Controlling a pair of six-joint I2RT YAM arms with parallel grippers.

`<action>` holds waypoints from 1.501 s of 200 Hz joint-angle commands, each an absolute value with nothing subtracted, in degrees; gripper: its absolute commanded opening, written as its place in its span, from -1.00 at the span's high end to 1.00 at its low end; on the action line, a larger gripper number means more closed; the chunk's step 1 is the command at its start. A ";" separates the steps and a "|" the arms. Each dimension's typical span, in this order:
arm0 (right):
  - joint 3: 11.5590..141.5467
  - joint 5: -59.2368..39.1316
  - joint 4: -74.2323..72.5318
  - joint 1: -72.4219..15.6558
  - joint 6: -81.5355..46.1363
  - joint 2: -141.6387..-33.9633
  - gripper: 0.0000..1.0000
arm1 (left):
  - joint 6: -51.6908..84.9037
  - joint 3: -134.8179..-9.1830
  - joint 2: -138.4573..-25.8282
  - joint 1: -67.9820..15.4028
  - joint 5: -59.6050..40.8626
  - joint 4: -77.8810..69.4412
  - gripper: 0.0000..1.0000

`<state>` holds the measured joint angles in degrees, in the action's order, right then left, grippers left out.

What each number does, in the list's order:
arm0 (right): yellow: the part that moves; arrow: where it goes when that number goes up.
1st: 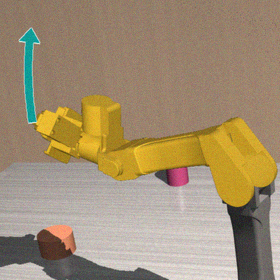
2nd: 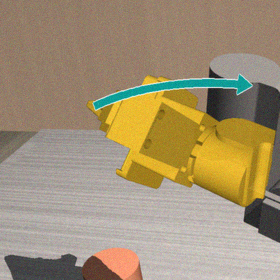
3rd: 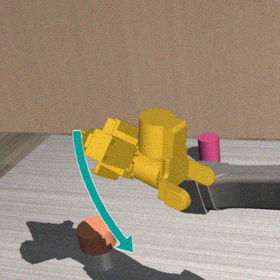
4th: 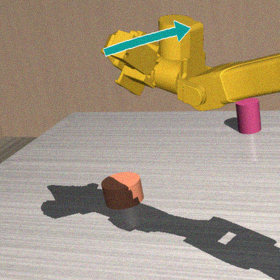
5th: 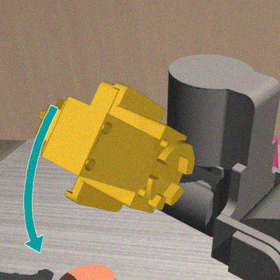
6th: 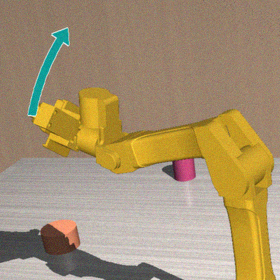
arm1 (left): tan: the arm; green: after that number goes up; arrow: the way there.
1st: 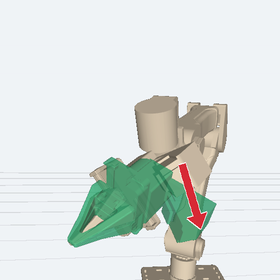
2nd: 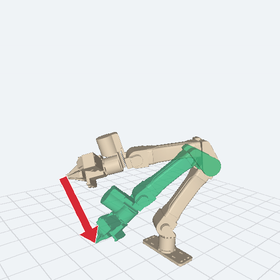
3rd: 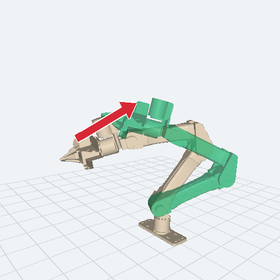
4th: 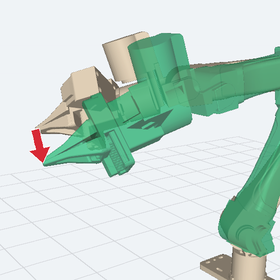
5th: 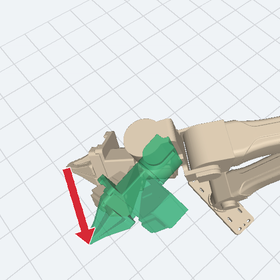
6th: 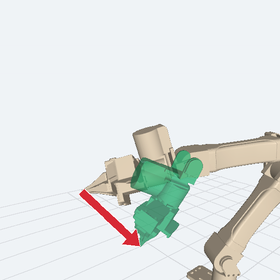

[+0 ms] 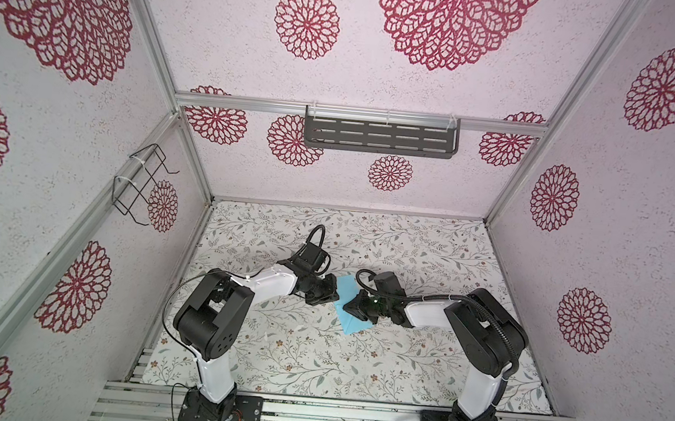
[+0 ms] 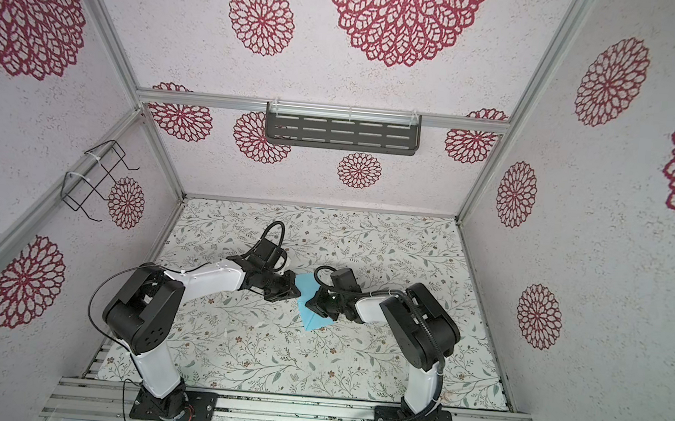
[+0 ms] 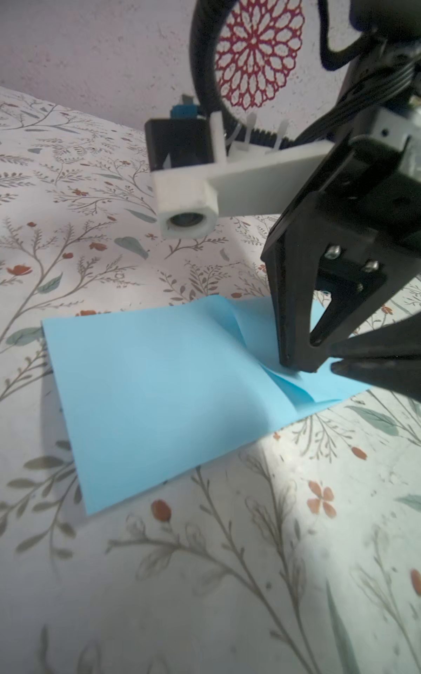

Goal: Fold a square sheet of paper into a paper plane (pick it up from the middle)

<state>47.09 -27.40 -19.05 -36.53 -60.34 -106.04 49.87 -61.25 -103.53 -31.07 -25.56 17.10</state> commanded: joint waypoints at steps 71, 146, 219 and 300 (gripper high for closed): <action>48.12 -25.50 -13.07 -36.30 -58.54 -106.18 0.85 | 48.79 -64.49 -110.84 -32.35 -24.77 17.80 1.00; 44.83 -26.58 -12.81 -35.21 -52.83 -101.53 0.85 | 45.46 -63.81 -116.44 -32.88 -19.86 24.60 1.00; 39.62 -26.59 -10.99 -31.33 -46.51 -92.78 0.82 | 43.19 -65.70 -118.39 -33.05 -18.41 27.19 1.00; 49.77 -31.80 -12.10 -32.70 -41.08 -101.69 0.80 | 40.66 -68.42 -119.95 -33.18 -17.49 30.22 1.00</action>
<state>48.03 -29.43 -12.19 -32.51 -43.46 -98.19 42.50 -70.02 -114.80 -32.42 -24.64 25.19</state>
